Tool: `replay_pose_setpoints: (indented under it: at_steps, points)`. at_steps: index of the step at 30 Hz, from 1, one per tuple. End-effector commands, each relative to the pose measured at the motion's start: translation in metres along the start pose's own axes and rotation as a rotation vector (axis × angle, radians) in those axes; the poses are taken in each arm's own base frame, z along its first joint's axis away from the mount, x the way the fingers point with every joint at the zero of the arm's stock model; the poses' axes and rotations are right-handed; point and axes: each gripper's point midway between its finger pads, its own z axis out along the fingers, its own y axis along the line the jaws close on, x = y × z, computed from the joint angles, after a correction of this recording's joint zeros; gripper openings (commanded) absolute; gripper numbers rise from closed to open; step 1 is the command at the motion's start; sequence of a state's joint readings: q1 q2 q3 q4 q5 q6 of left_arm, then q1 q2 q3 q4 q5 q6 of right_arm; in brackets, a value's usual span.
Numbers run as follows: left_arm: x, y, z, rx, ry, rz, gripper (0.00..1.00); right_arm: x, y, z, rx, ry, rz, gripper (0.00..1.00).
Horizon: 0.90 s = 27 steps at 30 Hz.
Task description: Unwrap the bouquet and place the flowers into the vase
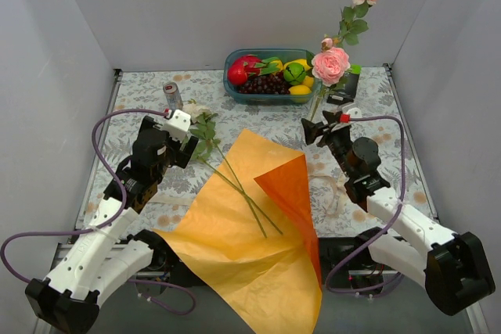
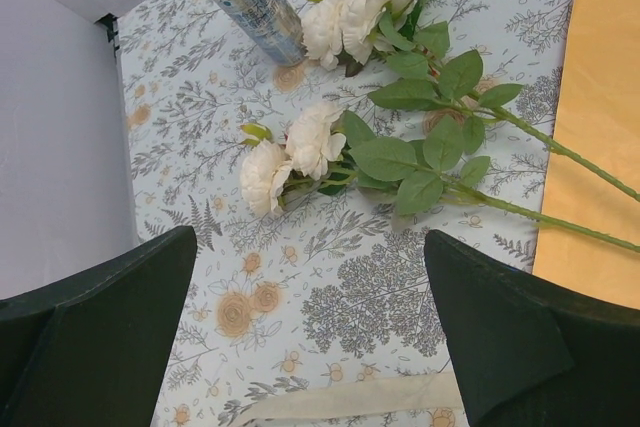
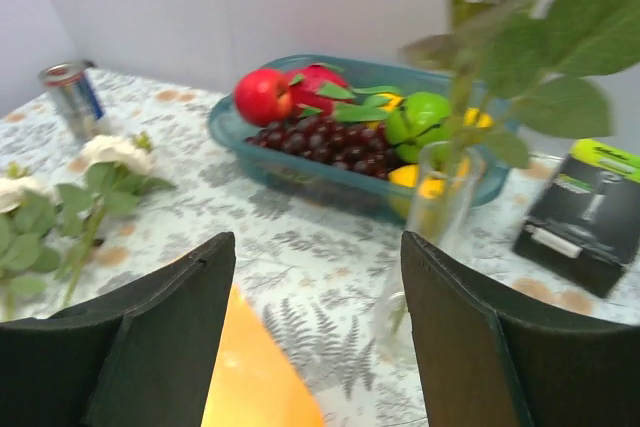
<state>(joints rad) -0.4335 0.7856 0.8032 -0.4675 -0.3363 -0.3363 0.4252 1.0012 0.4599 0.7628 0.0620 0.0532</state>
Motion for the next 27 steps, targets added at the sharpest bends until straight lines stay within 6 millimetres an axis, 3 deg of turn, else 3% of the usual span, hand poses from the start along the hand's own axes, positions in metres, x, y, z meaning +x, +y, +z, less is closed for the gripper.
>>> replay_pose_setpoints:
  at_steps: [1,2,3,4,5,6,7,10,11,12,13,14,15,17,18,22,27]
  points:
    - [-0.015,0.006,-0.006,-0.005,-0.032,-0.027,0.98,-0.011,0.031,-0.008,-0.054,0.029,-0.008,0.73]
    - [-0.014,0.006,-0.006,-0.006,-0.03,-0.028,0.98,-0.017,0.051,-0.009,-0.123,0.026,-0.02,0.72]
    - [-0.016,0.007,-0.007,-0.007,-0.034,-0.031,0.98,-0.012,0.07,-0.011,-0.213,0.064,-0.026,0.7]
    - [-0.016,0.007,-0.007,-0.008,-0.033,-0.033,0.98,-0.027,0.086,-0.008,-0.276,0.049,-0.021,0.68]
    - [-0.017,0.008,-0.007,-0.011,-0.037,-0.035,0.98,-0.029,0.108,-0.01,-0.355,0.067,-0.015,0.67]
    - [-0.017,0.009,-0.008,-0.015,-0.04,-0.04,0.98,-0.011,0.123,-0.012,-0.432,0.143,-0.039,0.65]
    - [-0.017,0.009,-0.009,-0.016,-0.042,-0.045,0.98,-0.026,0.135,-0.007,-0.472,0.136,-0.038,0.63]
    - [-0.017,0.009,-0.011,-0.014,-0.047,-0.061,0.98,-0.008,0.165,-0.003,-0.59,0.228,-0.018,0.59]
    - [-0.017,0.008,-0.012,-0.013,-0.05,-0.066,0.98,-0.018,0.175,0.003,-0.619,0.213,-0.016,0.58]
    - [-0.015,0.009,-0.013,-0.017,-0.049,-0.066,0.98,0.001,0.184,0.007,-0.654,0.272,-0.014,0.58]
    - [-0.015,0.009,-0.014,-0.018,-0.052,-0.067,0.98,0.008,0.189,0.012,-0.666,0.295,-0.015,0.57]
    - [-0.016,0.011,-0.016,-0.022,-0.058,-0.067,0.98,0.002,0.196,0.021,-0.679,0.29,-0.015,0.57]
    - [-0.016,0.012,-0.017,-0.029,-0.061,-0.069,0.98,0.032,0.202,0.026,-0.693,0.375,-0.012,0.56]
    - [-0.021,0.016,-0.021,-0.034,-0.074,-0.071,0.98,0.054,0.214,0.03,-0.716,0.44,-0.014,0.56]
    - [-0.022,0.017,-0.023,-0.034,-0.08,-0.07,0.98,0.077,0.222,0.032,-0.733,0.5,-0.009,0.56]
    - [-0.025,0.02,-0.029,-0.037,-0.085,-0.058,0.98,0.13,0.246,0.023,-0.777,0.626,0.0,0.55]
    - [-0.027,0.024,-0.036,-0.045,-0.093,-0.063,0.98,0.164,0.268,0.012,-0.814,0.715,0.07,0.56]
